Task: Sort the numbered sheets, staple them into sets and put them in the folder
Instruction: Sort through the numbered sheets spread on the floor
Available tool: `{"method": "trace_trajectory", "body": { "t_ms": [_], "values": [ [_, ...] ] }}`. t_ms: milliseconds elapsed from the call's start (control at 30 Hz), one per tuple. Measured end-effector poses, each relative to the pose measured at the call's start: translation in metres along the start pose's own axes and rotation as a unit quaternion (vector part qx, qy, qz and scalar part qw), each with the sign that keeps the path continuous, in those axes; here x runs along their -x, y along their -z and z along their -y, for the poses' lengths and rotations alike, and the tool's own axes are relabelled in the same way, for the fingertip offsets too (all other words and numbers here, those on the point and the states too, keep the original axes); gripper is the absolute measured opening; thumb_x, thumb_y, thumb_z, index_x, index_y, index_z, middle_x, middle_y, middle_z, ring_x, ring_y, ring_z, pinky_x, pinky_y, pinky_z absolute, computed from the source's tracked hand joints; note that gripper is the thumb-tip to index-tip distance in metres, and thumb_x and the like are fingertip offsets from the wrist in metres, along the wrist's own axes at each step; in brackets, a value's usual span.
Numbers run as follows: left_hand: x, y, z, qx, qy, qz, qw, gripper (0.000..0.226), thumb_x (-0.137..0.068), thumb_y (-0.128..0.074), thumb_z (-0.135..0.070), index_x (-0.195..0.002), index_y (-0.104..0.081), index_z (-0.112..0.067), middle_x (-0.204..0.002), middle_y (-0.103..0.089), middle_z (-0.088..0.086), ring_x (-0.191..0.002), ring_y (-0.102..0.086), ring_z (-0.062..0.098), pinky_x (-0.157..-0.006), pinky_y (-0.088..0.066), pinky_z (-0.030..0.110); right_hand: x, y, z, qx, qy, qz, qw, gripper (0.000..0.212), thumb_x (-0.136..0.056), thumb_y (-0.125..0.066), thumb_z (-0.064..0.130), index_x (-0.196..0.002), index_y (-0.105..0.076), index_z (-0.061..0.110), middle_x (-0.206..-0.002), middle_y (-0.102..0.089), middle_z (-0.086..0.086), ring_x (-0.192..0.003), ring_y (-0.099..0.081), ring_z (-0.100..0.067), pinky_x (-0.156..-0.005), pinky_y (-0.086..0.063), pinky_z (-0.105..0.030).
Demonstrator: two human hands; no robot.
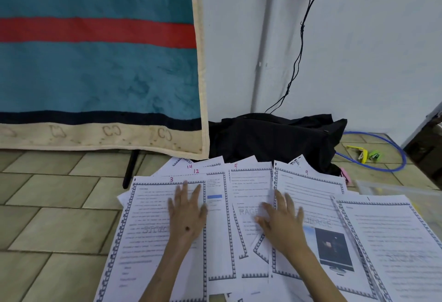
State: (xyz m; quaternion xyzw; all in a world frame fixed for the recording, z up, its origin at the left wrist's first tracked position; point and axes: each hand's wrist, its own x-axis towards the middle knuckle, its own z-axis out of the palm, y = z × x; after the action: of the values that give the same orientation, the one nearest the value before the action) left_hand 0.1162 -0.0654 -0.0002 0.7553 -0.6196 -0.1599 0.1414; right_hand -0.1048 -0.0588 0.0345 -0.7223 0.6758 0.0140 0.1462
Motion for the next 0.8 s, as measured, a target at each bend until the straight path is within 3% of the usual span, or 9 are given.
{"method": "trace_trajectory", "body": {
  "t_ms": [67,133,267,333,400,467,533,667,800],
  "values": [
    [0.002,-0.009,-0.013,0.051,-0.025,0.037,0.998,0.062,-0.093,-0.036,-0.054,-0.148,-0.014,-0.035,-0.158,0.011,0.002,-0.145,0.015,0.024,-0.115,0.010,0.046,-0.004,0.002,0.020,-0.188,-0.003,-0.023,0.982,0.048,-0.095,-0.048,0.035,-0.139,-0.042,0.019,-0.150,-0.033,-0.009,-0.136,-0.031,-0.025,-0.110,-0.028,-0.038],
    [0.005,-0.018,-0.019,0.065,-0.014,0.062,0.996,0.069,-0.088,-0.038,-0.063,-0.147,-0.015,-0.037,-0.158,0.011,0.001,-0.144,0.017,0.024,-0.113,0.014,0.046,-0.009,0.002,0.040,-0.323,-0.023,0.027,0.946,0.046,-0.095,-0.049,0.024,-0.138,-0.041,0.009,-0.140,-0.047,-0.010,-0.125,-0.047,-0.023,-0.098,-0.038,-0.026],
    [0.004,-0.020,-0.017,0.159,0.020,0.005,0.987,0.058,-0.092,-0.044,-0.049,-0.144,-0.030,-0.025,-0.159,-0.004,0.002,-0.146,0.006,0.018,-0.115,0.011,0.042,-0.024,-0.004,0.062,-0.396,-0.066,0.092,0.911,0.029,-0.093,-0.050,0.020,-0.114,-0.058,0.001,-0.111,-0.062,-0.006,-0.099,-0.060,-0.021,-0.077,-0.042,-0.022],
    [0.004,-0.016,-0.016,0.234,0.034,-0.016,0.971,0.048,-0.093,-0.047,-0.043,-0.136,-0.043,-0.023,-0.157,-0.015,0.003,-0.146,-0.004,0.016,-0.117,0.007,0.041,-0.026,-0.008,0.065,-0.428,-0.047,0.083,0.899,0.020,-0.090,-0.056,0.016,-0.080,-0.064,0.000,-0.074,-0.059,-0.004,-0.065,-0.055,-0.015,-0.061,-0.041,-0.020],
    [0.002,-0.012,-0.014,0.272,0.042,-0.025,0.961,0.038,-0.090,-0.052,-0.045,-0.123,-0.054,-0.027,-0.155,-0.023,0.003,-0.145,-0.012,0.015,-0.117,0.003,0.042,-0.023,-0.010,0.068,-0.444,-0.029,0.042,0.895,0.038,-0.087,-0.061,0.010,-0.053,-0.043,0.012,-0.054,-0.039,0.002,-0.044,-0.034,-0.005,-0.046,-0.028,-0.015],
    [0.001,-0.009,-0.013,0.302,0.059,-0.041,0.951,0.027,-0.083,-0.060,-0.051,-0.102,-0.059,-0.033,-0.150,-0.033,0.003,-0.141,-0.022,0.016,-0.118,-0.005,0.044,-0.018,-0.012,0.069,-0.461,-0.004,0.002,0.887,0.047,-0.081,-0.069,0.008,-0.053,-0.032,0.014,-0.052,-0.026,0.003,-0.040,-0.022,-0.005,-0.042,-0.019,-0.014],
    [-0.001,-0.005,-0.012,0.333,0.072,-0.071,0.937,0.030,-0.071,-0.067,-0.059,-0.088,-0.057,-0.035,-0.141,-0.044,0.002,-0.134,-0.035,0.019,-0.114,-0.021,0.046,-0.016,-0.014,0.068,-0.495,-0.011,-0.005,0.869,0.047,-0.073,-0.078,0.011,-0.054,-0.035,0.011,-0.053,-0.025,0.002,-0.043,-0.020,-0.005,-0.043,-0.020,-0.013],
    [0.002,-0.003,-0.011,0.351,0.088,-0.098,0.927,0.037,-0.075,-0.074,-0.038,-0.104,-0.057,-0.024,-0.129,-0.048,0.002,-0.125,-0.043,0.021,-0.104,-0.037,0.039,-0.016,-0.015,0.059,-0.561,-0.059,0.007,0.826,0.048,-0.072,-0.080,0.024,-0.052,-0.038,0.015,-0.052,-0.036,-0.001,-0.047,-0.034,-0.013,-0.047,-0.031,-0.021],
    [0.004,-0.009,-0.006,0.303,0.077,-0.106,0.944,0.042,-0.083,-0.067,-0.033,-0.119,-0.056,-0.015,-0.145,-0.038,0.007,-0.136,-0.030,0.023,-0.111,-0.030,0.038,-0.017,-0.012,0.040,-0.551,-0.077,-0.023,0.830,0.049,-0.086,-0.067,0.025,-0.054,-0.032,0.015,-0.045,-0.029,0.004,-0.039,-0.026,-0.008,-0.048,-0.029,-0.022]
  ]
}}
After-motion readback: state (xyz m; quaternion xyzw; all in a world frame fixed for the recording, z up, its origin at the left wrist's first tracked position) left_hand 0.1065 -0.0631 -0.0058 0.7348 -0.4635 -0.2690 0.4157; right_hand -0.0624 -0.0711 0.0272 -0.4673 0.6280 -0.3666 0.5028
